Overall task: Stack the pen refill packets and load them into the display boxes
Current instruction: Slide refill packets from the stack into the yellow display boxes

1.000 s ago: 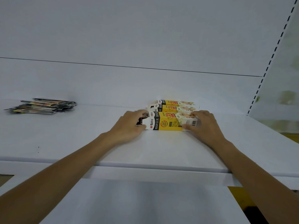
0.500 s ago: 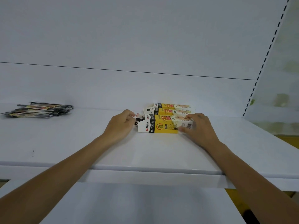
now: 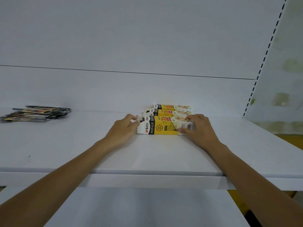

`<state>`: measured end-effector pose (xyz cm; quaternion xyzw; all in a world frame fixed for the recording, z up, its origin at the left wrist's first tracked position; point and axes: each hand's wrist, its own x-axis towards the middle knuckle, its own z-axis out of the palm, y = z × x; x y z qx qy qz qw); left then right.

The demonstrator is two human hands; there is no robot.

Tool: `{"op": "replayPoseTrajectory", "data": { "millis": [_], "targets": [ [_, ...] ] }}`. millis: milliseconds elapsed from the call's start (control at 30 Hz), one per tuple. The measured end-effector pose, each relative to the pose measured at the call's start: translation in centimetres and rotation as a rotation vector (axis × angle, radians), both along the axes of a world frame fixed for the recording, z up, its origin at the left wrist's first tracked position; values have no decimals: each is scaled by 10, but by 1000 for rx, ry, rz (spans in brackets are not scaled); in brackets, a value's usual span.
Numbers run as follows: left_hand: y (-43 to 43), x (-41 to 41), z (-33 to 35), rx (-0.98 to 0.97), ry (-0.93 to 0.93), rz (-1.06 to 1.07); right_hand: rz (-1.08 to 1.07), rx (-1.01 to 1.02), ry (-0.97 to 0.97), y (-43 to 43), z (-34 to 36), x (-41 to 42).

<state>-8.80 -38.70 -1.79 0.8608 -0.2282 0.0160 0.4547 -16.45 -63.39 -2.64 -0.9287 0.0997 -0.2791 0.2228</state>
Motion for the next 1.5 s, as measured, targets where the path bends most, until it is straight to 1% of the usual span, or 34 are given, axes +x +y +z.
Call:
{"op": "replayPoseTrajectory", "data": {
  "millis": [200,400,533,667,700,833,967,1100,1200,1267,1367,1433,1500],
  "targets": [
    [-7,-9,3,101,-82,-57,-30,-10,-16,-1,0,1],
    [-14,-4,4,83,-21,-74,-39,31,-54,-2,1,0],
    [-16,4,-3,15,7,-10,-40,46,-62,-2,1,-1],
    [-19,5,-1,57,7,-69,-47,51,-62,-4,1,-1],
    [-20,5,0,58,23,-83,-50,47,-62,-4,1,-1],
    [-30,6,9,-38,154,-90,-73,41,-66,-7,1,-2],
    [-35,3,11,20,184,-121,-95,49,-59,-10,0,-3],
    [-33,4,11,121,200,-142,-76,65,-58,-9,0,-3],
    [-28,4,13,145,200,-153,-74,75,-62,-8,0,-4],
    [-25,7,7,158,160,-153,-80,76,-55,-7,0,-3],
    [-22,8,-6,248,17,-165,-108,37,-20,-5,1,-1],
    [-17,6,-6,244,-37,-192,-147,-38,-8,-4,1,0],
    [-7,3,0,221,-111,-212,-157,-65,-30,-3,3,1]
  ]
}}
